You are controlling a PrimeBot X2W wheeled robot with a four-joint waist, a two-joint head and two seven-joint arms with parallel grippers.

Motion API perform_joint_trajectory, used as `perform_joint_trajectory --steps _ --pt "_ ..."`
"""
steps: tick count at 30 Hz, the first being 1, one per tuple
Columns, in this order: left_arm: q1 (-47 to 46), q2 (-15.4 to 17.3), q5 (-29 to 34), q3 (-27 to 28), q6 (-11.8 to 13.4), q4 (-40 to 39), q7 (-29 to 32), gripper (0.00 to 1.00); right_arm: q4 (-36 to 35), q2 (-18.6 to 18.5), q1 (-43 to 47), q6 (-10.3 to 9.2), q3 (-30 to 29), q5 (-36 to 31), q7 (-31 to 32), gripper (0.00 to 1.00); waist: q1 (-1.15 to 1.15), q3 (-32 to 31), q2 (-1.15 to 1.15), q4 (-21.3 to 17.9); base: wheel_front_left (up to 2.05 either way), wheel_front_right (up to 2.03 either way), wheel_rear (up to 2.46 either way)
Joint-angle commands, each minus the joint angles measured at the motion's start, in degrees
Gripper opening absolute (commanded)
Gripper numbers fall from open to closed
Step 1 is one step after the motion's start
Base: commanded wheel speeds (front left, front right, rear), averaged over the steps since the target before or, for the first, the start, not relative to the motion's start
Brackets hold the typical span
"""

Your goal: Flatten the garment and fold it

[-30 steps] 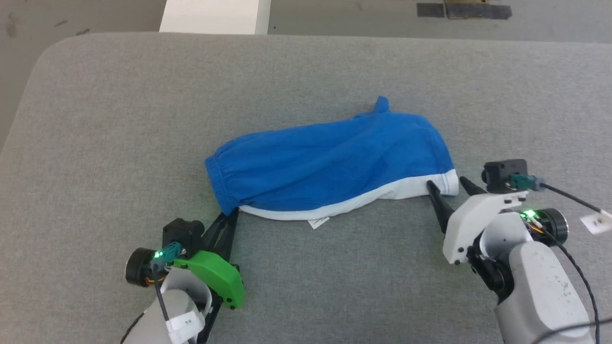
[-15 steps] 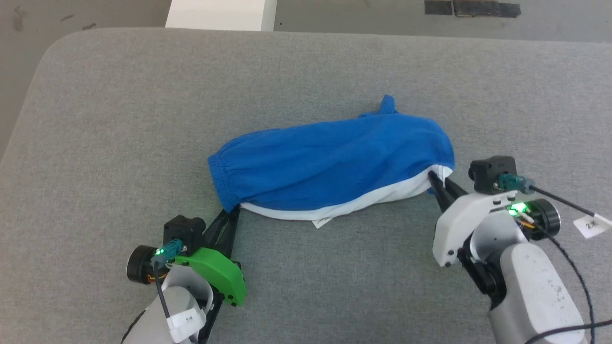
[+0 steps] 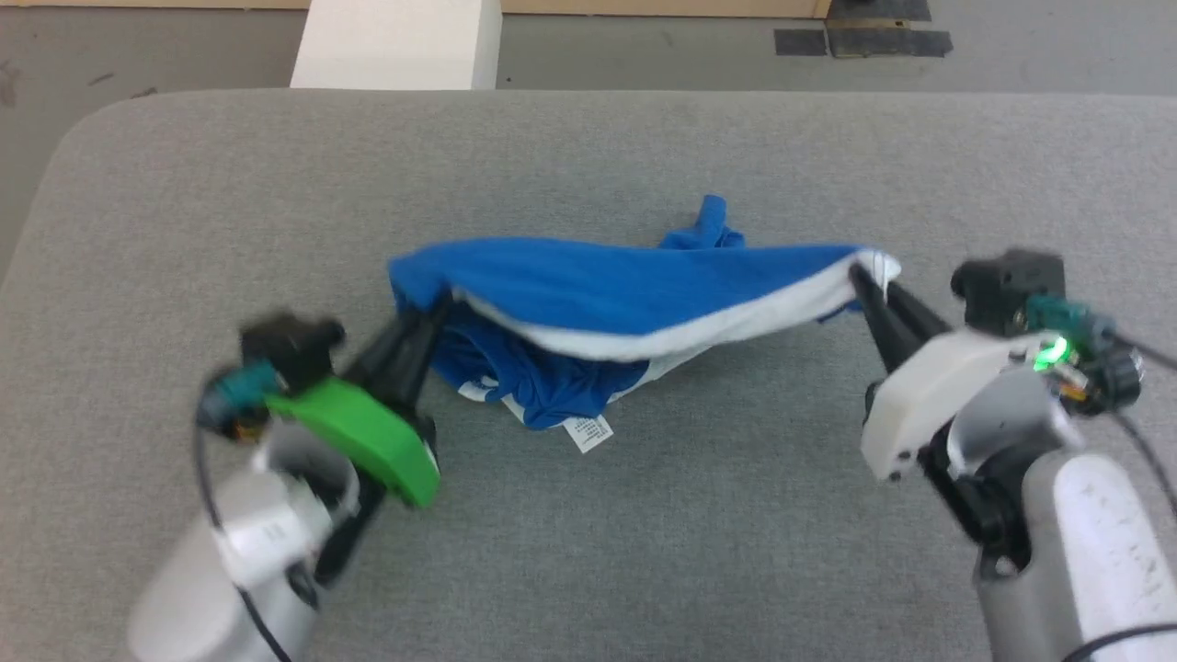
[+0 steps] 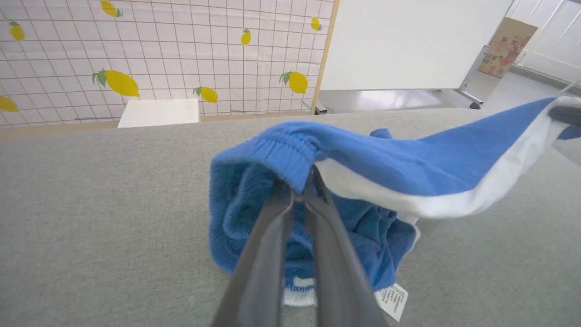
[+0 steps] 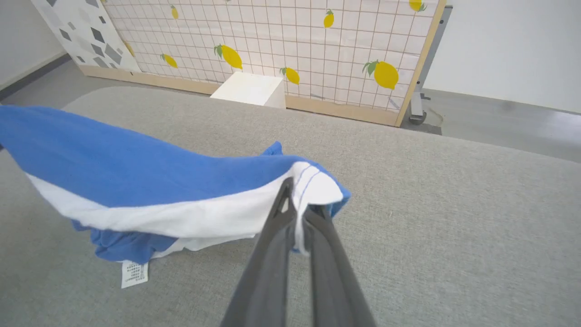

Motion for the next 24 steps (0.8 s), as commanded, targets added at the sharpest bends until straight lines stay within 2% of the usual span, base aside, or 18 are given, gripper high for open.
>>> perform_joint_trajectory --steps 1,7,13,18,24 --pt "-3.1 1.3 -2.7 0.6 -0.6 -3.1 2.4 0.0 -1.7 -1.0 -2.7 -0.09 0.3 -0.2 1.8 0.0 0.0 0.8 0.0 -0.5 0.0 0.0 0.0" --pt "-15.4 6.0 -10.1 2.8 -1.1 -10.8 15.2 0.0 -1.9 -7.1 -17.0 -0.09 2.3 1.9 8.7 0.0 0.0 4.9 0.0 -2.1 0.0 0.0 0.0" --pt "-31.0 7.7 -11.0 5.7 0.6 -9.0 22.4 0.0 3.8 -10.2 -35.3 -0.09 4.2 1.3 10.1 0.0 0.0 11.8 0.0 -3.9 0.0 0.0 0.0" --pt "-43.5 7.9 -6.9 7.2 2.8 -5.1 22.0 0.0 9.7 -11.1 -49.1 -0.09 5.2 -1.7 6.7 0.0 0.0 16.8 0.0 -5.0 0.0 0.0 0.0" --pt "-54.2 6.1 -1.8 9.5 5.6 0.1 13.9 0.0 15.1 -10.6 -60.5 -0.09 4.7 -6.4 -2.3 0.0 0.0 20.2 0.0 -5.6 0.0 0.0 0.0"
